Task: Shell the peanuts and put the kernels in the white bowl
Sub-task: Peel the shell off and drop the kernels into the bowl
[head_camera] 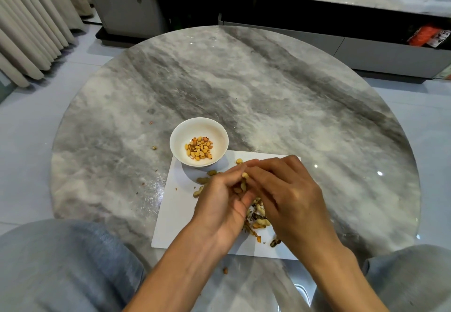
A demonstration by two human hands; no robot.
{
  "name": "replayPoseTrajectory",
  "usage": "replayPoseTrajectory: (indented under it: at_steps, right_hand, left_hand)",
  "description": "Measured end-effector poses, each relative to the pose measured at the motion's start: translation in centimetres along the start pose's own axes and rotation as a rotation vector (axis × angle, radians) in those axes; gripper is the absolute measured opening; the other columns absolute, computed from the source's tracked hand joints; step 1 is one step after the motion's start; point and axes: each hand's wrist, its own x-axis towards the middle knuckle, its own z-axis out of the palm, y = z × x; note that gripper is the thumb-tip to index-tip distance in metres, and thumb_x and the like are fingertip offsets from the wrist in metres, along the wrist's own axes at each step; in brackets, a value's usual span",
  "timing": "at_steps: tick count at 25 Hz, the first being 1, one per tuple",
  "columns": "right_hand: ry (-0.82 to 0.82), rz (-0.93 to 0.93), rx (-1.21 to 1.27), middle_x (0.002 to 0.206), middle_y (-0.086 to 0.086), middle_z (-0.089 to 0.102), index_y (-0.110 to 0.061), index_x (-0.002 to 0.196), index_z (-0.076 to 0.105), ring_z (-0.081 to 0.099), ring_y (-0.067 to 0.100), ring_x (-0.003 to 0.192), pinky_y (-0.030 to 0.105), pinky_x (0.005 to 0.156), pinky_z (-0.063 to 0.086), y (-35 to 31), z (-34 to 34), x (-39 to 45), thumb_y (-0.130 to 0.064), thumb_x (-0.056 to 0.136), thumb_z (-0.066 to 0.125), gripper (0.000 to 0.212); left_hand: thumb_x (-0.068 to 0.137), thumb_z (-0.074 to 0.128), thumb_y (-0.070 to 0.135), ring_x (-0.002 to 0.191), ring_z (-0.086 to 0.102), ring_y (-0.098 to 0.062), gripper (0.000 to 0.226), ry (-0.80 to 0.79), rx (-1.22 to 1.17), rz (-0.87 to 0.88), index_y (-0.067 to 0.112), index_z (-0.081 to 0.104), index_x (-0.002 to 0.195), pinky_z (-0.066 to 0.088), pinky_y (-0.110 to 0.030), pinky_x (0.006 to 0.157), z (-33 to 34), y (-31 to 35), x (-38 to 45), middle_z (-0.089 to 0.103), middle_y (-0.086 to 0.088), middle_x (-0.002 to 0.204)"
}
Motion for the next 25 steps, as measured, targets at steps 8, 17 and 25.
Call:
replayPoseTrajectory:
  at_steps: [8, 17, 25]
  right_hand:
    - [-0.071, 0.254, 0.295, 0.087, -0.01, 0.072, -0.018, 0.102, 0.076, 0.058, 0.016, 0.083, 0.029, 0.074, 0.047, 0.7, -0.9, 0.4, -0.023, 0.092, 0.064, 0.016]
    - [-0.189, 0.747, 0.844, 0.087, -0.002, 0.077, -0.014, 0.097, 0.078, 0.071, 0.01, 0.083, 0.02, 0.073, 0.054, 0.3, -2.2, 1.1, -0.011, 0.093, 0.066, 0.013]
    - [-0.204, 0.719, 0.403, 0.098, -0.019, 0.069, -0.031, 0.103, 0.072, 0.062, 0.002, 0.087, 0.024, 0.074, 0.049, 1.4, -1.8, 0.2, -0.021, 0.092, 0.07, 0.015]
  left_hand:
    - [0.096, 0.047, 0.007, 0.07, 0.071, -0.021, 0.024, 0.002, -0.097, -0.062, -0.004, 0.067, 0.088, 0.06, -0.028, 0.064, -0.4, 0.1, 0.1, 0.07, -0.015, 0.083]
    - [0.098, 0.046, 0.014, 0.09, 0.073, -0.027, 0.033, 0.02, -0.023, -0.099, -0.009, 0.066, 0.111, 0.062, -0.032, 0.076, -0.5, 0.2, 0.1, 0.071, -0.022, 0.106]
    - [0.102, 0.045, 0.032, 0.11, 0.069, -0.031, 0.048, 0.071, 0.034, -0.134, -0.009, 0.064, 0.119, 0.05, -0.038, 0.101, -0.6, 0.3, 0.1, 0.07, -0.024, 0.114]
